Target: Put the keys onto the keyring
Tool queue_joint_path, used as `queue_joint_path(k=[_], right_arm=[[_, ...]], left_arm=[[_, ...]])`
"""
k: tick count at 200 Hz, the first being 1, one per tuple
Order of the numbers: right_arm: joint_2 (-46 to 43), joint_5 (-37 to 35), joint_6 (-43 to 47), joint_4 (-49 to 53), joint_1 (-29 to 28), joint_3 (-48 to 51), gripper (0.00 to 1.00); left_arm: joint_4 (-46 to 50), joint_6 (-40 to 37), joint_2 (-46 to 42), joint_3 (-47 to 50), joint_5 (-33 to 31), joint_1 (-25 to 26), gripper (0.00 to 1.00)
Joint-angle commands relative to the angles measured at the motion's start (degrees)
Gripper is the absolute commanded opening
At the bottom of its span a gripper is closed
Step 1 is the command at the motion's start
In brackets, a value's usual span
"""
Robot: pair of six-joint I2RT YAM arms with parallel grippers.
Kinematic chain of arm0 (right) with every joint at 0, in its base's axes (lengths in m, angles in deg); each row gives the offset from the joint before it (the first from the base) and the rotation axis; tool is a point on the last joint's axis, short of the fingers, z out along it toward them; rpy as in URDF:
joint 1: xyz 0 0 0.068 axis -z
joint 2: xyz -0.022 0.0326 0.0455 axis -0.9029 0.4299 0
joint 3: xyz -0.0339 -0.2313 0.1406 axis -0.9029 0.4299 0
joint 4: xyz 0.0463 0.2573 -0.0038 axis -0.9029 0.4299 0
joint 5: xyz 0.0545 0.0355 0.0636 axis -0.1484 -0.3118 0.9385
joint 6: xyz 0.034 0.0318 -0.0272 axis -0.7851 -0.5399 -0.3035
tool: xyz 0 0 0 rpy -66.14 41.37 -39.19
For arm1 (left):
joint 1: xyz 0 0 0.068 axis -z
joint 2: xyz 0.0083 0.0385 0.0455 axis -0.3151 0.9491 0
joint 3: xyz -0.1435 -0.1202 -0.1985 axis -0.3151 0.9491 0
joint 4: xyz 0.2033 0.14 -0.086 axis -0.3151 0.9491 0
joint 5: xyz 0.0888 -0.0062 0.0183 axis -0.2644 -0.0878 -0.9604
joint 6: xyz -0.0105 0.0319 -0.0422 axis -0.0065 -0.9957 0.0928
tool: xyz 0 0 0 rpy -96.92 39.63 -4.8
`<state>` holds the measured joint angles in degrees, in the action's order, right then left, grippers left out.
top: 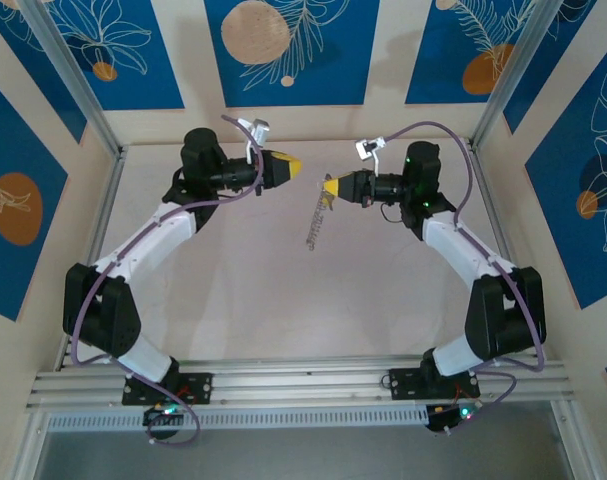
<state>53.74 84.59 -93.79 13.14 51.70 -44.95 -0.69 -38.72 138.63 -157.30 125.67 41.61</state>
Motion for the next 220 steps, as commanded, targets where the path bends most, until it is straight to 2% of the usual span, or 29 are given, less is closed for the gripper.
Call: queue_joint_path(k=[1,81,204,220], right_arm=[[2.19,4.72,2.00,0.37,-0.45,-3.40,0.00],[8.08,4.35,0.77,-2.34,-3.06,-6.44,0.00],[8.41,4.17,-0.75,-4.87,-3.40,-6.32,0.00],[8.19,4.01,-0.65,-4.83,-3.41,-6.05,0.00]], left_arm=[[7.06,-4.80,-0.46,-1.24,5.39,-0.18,0.09],[6.20,-4.70,1.90,0.13,6.38,-0.13,0.09],[5.33,-4.45,3.92,1.02,6.89,0.05,0.09],[4.83,-4.37,3.89,1.27,6.42,0.05,0.12]])
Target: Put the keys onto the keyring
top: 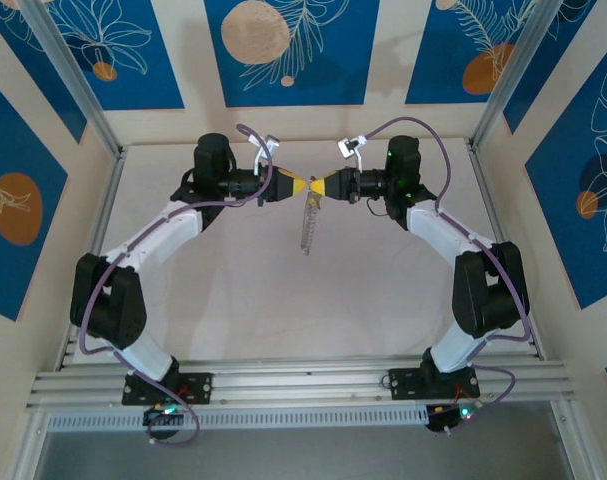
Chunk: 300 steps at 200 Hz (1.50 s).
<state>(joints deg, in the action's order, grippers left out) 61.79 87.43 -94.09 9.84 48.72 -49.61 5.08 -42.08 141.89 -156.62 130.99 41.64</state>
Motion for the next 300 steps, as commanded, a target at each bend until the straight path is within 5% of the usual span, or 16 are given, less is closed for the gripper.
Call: queue_joint_path(k=[1,80,300], right_arm=[[0.15,1.21,-0.34,-1.55,-0.44,-1.39,0.00],[-0.13,0.86,-0.68,-2.09,-0.49,-0.64,0.00],[-0.48,-0.02,-0.78,-2.79,-1.20,0.03,0.00]], left_arm=[[-0.97,-0.99,0.63,0.65,1.05,0.02,0.12],[-4.46,-0.02,-0.76,2.52,-1.36,0.02,0.29],[-8.73,2.25,1.60,3.52,1.69,0.99,0.20]])
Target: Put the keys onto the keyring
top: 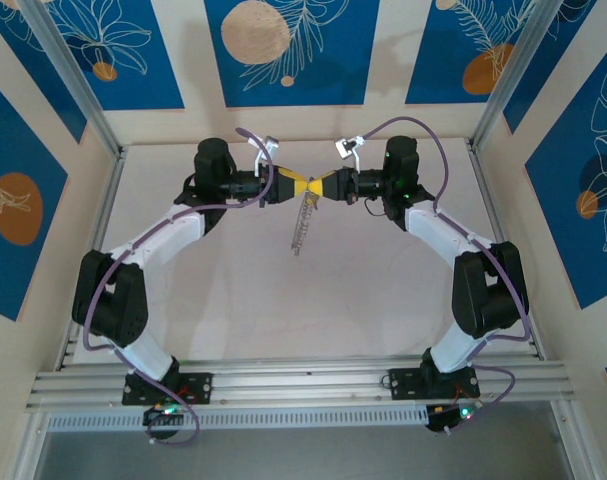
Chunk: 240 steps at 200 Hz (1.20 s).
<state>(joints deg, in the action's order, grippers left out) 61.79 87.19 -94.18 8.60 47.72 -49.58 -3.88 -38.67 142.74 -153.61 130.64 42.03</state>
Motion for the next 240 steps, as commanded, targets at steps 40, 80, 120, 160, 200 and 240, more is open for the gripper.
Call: queue_joint_path(k=[40,80,120,160,200,240], right_arm=[[-0.49,0.18,-0.79,-1.81,-0.19,0.36,0.00],[-0.69,0.29,-1.65,-2.69,-0.18,1.04,0.00],[-4.86,-2.01,-1.89,-3.72,0.88,5.13,0.32],[-12.71,-5.54,-1.16,-5.18,2.79,12.93,0.40],[-18.00,-10.71,-0.82,-7.20,3.02,18.86,0.41],[-19.09,-13.77,-1.27,-10.42,3.09,21.10,0.41]], left_arm=[[-0.77,-0.81,0.84,0.41,2.30,1.21,0.06],[-2.98,0.10,0.92,0.49,2.01,2.22,0.00],[-10.16,5.09,0.10,2.31,-0.42,2.97,0.00],[-16.95,8.80,-2.55,5.12,-3.84,3.89,0.00],[-23.65,12.24,-4.08,7.84,-6.19,4.73,0.00],[-30.88,16.98,-3.86,9.09,-7.14,4.99,0.00]])
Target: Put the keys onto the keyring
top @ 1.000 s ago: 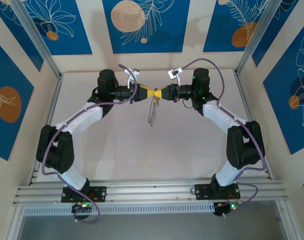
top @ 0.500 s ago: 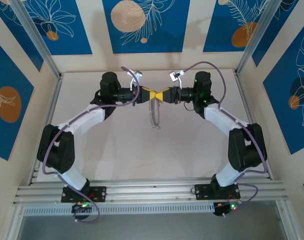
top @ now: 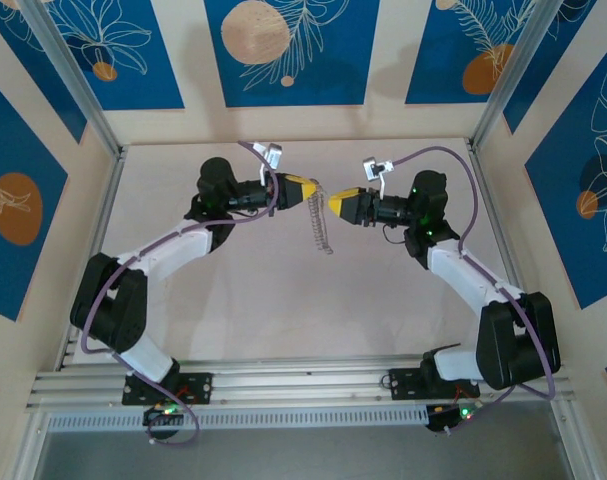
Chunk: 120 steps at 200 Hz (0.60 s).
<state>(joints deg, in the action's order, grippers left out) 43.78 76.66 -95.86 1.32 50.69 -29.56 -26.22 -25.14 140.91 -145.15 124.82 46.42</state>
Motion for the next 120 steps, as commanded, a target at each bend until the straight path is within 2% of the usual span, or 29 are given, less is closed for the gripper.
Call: queue_joint_path(k=[1,51,120], right_arm=[[-1.08,-3.30,0.39,-3.19,0.08,1.08,0.41],[-0.58,-2.88,-1.69,-7.49,-0.13,0.23,0.40],[1.13,-3.27,-0.65,-6.93,-2.65,-1.92,0.41]], left_arm=[[-8.55,3.41,-2.05,0.68,-1.31,0.60,0.00],[-8.70,3.04,-2.17,0.61,-1.39,0.77,0.00],[-9.16,3.98,-1.90,-0.48,-0.95,1.35,0.00]])
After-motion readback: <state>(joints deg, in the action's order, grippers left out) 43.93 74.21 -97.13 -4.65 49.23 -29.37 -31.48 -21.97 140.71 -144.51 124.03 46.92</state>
